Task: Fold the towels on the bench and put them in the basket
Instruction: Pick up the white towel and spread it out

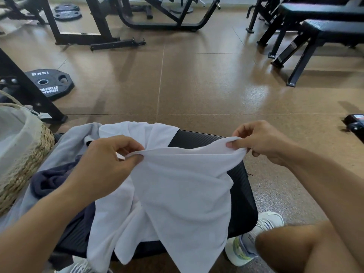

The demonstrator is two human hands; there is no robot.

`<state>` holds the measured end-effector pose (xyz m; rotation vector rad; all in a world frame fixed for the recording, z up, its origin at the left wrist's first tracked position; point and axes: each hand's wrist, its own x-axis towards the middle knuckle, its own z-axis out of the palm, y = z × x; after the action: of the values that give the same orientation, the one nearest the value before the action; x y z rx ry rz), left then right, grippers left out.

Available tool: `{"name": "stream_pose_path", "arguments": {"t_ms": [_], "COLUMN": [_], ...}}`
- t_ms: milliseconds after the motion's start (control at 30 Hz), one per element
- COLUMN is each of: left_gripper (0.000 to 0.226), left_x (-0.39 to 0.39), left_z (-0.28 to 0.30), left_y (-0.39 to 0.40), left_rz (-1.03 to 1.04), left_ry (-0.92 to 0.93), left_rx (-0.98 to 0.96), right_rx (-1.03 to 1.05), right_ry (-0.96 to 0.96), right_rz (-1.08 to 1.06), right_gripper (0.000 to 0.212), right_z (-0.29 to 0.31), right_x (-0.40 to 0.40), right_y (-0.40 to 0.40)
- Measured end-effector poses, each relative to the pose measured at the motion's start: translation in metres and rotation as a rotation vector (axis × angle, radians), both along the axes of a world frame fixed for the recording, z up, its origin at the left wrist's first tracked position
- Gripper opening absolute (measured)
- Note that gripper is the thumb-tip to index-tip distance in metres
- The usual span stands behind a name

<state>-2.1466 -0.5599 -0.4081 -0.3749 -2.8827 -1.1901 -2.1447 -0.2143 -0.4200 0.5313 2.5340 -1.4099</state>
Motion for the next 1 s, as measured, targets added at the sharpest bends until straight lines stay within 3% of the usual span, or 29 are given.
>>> {"name": "stream_pose_path", "arguments": {"t_ms": [67,200,333,533,733,800,900,1000], "left_gripper": [0.017,0.017,0.017,0.016,0.016,0.016,0.016,0.016], "left_x": [0.000,-0.005,-0.006,-0.006,-0.004,-0.004,-0.005,-0.005], "left_z": [0.000,-0.003,-0.005,-0.009,-0.011,-0.012,-0.013,-0.016], "left_y": [0.002,0.004,0.003,0.006,0.010,0.009,0.008,0.004], "left_rz": [0.055,0.195,0.234,0.222,0.196,0.197,0.197,0.196], "left_ry": [0.019,-0.111,-0.138,-0.201,-0.229,-0.223,-0.217,-0.202], "left_rx": [0.018,0.136,0.134,0.125,0.083,0.074,0.054,0.014], "right_rx": [-0.054,-0.282,-0.346,-0.108,0.268,0.173,-0.145,-0.302], "right_ry": [0.010,-0.039,-0.083,0.068,-0.059,-0.070,-0.103,-0.116], "right_rz": [-0.002,0.084,0.117,-0.010,0.047,0.018,-0.014,0.007], "right_gripper": [0.014,0.015,0.015,0.017,0.011,0.010,0.007,0.021], "right_z": [0.002,0.006,0.006,0.001,-0.012,-0.013,-0.007,-0.001], "right_x": [0.001,0.003,0.005,0.003,0.005,0.004,0.002,0.003], "right_y": [0.003,0.008,0.010,0.007,-0.004,-0.007,-0.007,-0.005]}}
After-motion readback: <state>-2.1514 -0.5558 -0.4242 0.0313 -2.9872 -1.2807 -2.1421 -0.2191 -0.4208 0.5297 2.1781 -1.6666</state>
